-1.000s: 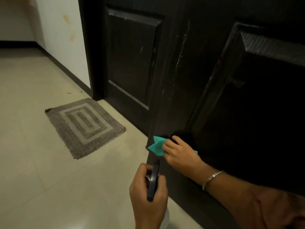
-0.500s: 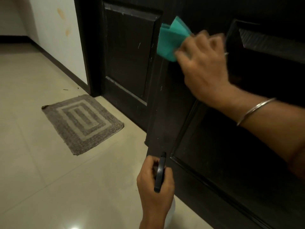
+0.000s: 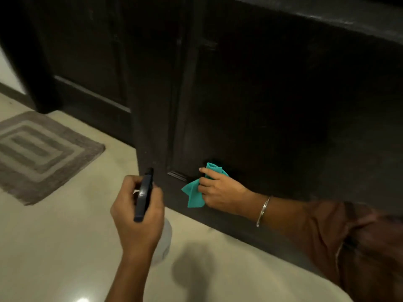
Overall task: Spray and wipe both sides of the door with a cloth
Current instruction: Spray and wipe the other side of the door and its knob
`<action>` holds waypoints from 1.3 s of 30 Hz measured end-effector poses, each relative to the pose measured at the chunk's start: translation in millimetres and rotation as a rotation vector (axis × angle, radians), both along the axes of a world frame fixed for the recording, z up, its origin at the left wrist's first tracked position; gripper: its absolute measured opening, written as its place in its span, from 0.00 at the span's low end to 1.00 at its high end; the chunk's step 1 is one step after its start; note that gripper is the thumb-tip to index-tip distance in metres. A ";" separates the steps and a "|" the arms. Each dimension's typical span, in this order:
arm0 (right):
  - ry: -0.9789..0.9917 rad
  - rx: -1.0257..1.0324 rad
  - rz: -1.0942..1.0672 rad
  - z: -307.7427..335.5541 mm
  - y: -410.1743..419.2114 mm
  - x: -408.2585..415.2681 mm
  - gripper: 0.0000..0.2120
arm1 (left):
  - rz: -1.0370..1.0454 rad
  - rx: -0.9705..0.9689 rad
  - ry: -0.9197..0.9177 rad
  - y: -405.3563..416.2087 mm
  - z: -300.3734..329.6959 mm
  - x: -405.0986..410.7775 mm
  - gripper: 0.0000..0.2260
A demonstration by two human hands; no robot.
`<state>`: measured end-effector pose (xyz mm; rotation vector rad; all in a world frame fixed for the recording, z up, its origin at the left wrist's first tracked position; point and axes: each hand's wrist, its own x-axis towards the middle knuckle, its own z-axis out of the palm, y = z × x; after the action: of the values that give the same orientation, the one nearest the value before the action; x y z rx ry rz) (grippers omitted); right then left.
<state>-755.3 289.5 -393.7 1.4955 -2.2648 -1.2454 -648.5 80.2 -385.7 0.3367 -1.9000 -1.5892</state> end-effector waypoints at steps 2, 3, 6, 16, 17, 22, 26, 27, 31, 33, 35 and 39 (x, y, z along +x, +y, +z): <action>0.000 -0.038 0.002 20.7 43.3 16.8 0.10 | -0.060 -0.021 -0.012 19.2 1.7 0.4 0.05; 0.021 -0.092 0.006 31.4 66.7 22.6 0.10 | -0.092 -0.026 -0.011 30.9 3.7 0.4 0.07; 0.113 -0.265 0.001 71.2 131.8 44.8 0.14 | -0.189 -0.050 -0.007 66.9 3.9 0.6 0.10; 0.715 -0.842 -0.244 179.6 254.5 127.7 0.16 | -0.605 -0.012 0.010 188.1 37.4 1.8 0.02; 0.752 -0.916 -0.270 184.2 261.8 131.5 0.16 | -0.631 -0.022 0.016 194.3 40.5 2.7 0.01; 0.953 -1.282 -0.341 185.4 264.0 132.2 0.17 | -0.731 -0.088 0.049 213.4 43.5 12.3 0.02; 0.972 -1.485 -0.393 128.8 232.0 122.5 0.10 | -0.729 -0.088 0.014 212.8 40.2 19.5 0.02; 0.934 -1.485 -0.411 102.6 225.5 123.0 0.08 | -0.724 -0.083 -0.001 211.8 39.5 19.8 0.03; 0.617 -1.259 -0.550 -33.3 213.1 140.9 0.05 | -0.695 -0.084 -0.032 206.0 29.2 17.9 0.04; 0.454 -1.156 -0.724 -87.9 217.1 153.2 0.10 | -0.678 -0.115 -0.015 205.3 18.2 17.8 0.04; 0.400 -1.133 -0.846 -109.5 226.0 162.5 0.16 | -0.651 -0.148 0.002 204.7 6.2 18.4 0.05; 0.607 -1.276 -0.629 -27.0 245.4 149.3 0.13 | -0.597 -0.126 -0.061 211.4 -9.1 26.8 0.06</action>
<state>-606.1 534.8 -420.8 -0.0408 -2.2466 -0.0511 -621.7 291.7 -394.8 -0.2694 -2.2693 -1.8205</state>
